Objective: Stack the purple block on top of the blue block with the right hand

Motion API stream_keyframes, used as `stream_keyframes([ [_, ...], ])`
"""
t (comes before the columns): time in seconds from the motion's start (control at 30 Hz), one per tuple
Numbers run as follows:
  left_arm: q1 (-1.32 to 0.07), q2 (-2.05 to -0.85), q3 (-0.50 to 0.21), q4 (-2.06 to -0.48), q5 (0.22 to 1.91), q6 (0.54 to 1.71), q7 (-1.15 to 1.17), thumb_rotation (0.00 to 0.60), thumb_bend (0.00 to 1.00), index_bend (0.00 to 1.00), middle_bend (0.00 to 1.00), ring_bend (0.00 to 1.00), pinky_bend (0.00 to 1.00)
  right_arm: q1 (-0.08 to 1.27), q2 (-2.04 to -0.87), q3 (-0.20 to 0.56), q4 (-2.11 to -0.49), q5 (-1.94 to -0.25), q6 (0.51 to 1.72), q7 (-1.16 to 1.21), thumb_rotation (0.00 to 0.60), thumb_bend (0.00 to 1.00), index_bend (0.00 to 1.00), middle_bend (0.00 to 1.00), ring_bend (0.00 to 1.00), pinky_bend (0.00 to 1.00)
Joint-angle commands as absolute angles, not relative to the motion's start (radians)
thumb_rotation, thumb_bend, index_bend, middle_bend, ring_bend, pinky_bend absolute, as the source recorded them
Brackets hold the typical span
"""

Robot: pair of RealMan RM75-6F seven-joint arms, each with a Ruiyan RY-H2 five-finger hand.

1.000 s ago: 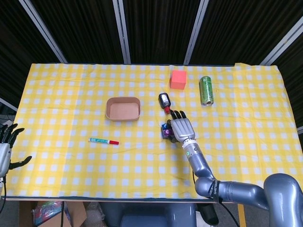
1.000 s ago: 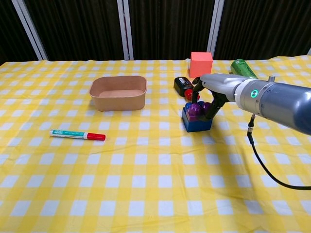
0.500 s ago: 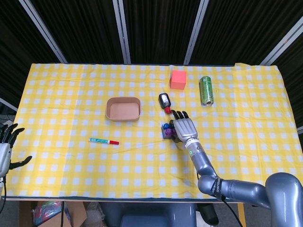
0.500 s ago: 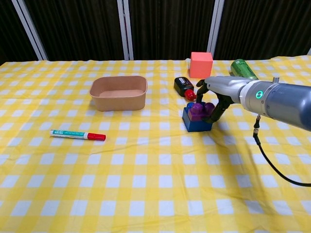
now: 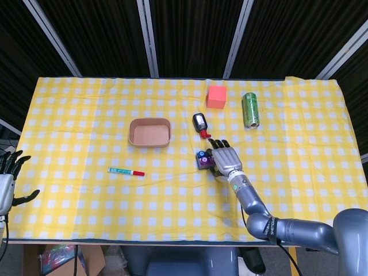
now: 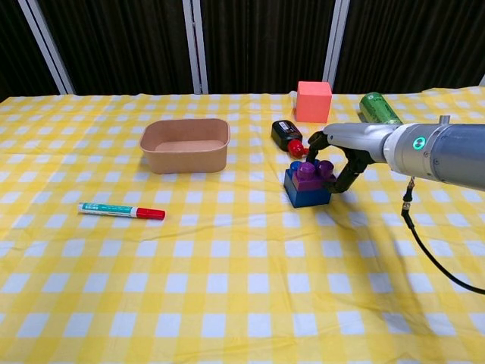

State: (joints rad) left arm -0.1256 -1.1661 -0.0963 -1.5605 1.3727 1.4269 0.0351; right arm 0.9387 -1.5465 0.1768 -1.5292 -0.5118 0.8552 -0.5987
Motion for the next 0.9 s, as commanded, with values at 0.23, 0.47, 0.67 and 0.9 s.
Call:
stream_keyframes([
  [0.23,-0.128,-1.166,-0.096,-1.563,1.366,1.42,0.045,0.6,0.18,0.17,0.07,0.0,0.05,0.934,-1.509,0.182,-1.578,-0.552,0.882,-0.558,0.6,0.73,0.0,0.0,0.0,0.0],
  [0.47,-0.129,-1.168,-0.095,-1.567,1.364,1.417,0.055,0.6,0.18,0.17,0.07,0.0,0.05,0.902,-1.399,0.184,-1.711,-0.607,0.948,-0.54,0.6,0.73,0.0,0.0,0.0,0.0],
  [0.67,-0.129,-1.169,-0.093,-1.571,1.365,1.418,0.067,0.6,0.18,0.17,0.07,0.0,0.05,0.861,-1.297,0.167,-1.836,-0.655,1.009,-0.532,0.6,0.73,0.0,0.0,0.0,0.0],
  [0.9,-0.134,-1.171,-0.09,-1.572,1.369,1.41,0.067,0.6,0.18,0.17,0.07,0.0,0.05,0.755,-1.189,0.124,-1.961,-0.79,1.142,-0.487,0.6,0.41,0.0,0.0,0.0,0.0],
])
